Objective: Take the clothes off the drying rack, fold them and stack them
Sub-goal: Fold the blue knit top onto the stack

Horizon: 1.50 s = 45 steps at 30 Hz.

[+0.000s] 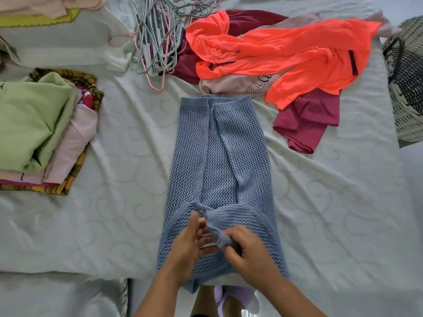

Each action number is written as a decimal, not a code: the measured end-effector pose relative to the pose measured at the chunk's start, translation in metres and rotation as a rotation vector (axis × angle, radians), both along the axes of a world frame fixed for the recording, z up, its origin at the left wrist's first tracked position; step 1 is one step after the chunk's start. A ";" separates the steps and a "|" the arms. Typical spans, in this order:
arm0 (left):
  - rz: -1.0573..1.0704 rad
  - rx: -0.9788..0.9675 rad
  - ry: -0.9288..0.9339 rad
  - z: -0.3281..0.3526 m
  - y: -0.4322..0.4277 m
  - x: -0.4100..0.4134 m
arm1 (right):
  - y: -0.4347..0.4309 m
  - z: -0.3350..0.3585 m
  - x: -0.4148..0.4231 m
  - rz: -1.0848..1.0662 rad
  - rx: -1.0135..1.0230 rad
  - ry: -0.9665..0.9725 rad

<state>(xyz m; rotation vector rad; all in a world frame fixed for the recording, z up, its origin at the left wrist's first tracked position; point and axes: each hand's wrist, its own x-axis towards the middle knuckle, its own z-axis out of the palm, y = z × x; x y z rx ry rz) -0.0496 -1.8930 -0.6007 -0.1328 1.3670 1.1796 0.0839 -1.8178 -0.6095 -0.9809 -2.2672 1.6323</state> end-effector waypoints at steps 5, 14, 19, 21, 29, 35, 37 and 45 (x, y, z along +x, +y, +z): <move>-0.211 -0.244 0.691 -0.027 -0.027 -0.029 | -0.026 -0.014 -0.009 0.256 -0.042 -0.169; -0.261 -0.497 0.781 -0.050 -0.052 -0.042 | 0.010 -0.042 0.054 -0.441 0.023 -0.695; -0.254 -0.331 0.310 -0.037 -0.078 -0.025 | 0.010 -0.036 0.060 -0.383 -0.380 -0.681; -0.226 -0.299 0.239 -0.031 -0.091 -0.017 | 0.007 -0.031 0.075 -0.423 -0.583 -0.667; 0.058 -0.113 0.023 0.006 -0.069 -0.025 | 0.049 0.013 0.083 -0.613 -1.054 -0.325; 0.188 -0.085 -0.016 0.007 0.036 -0.092 | 0.125 0.037 0.012 -0.607 -1.088 0.064; 0.179 -0.098 -0.032 0.003 0.069 -0.115 | 0.151 0.038 -0.008 -0.597 -1.110 0.142; 0.013 -0.172 0.348 -0.009 0.112 -0.153 | 0.215 -0.002 -0.048 -0.802 -0.734 0.006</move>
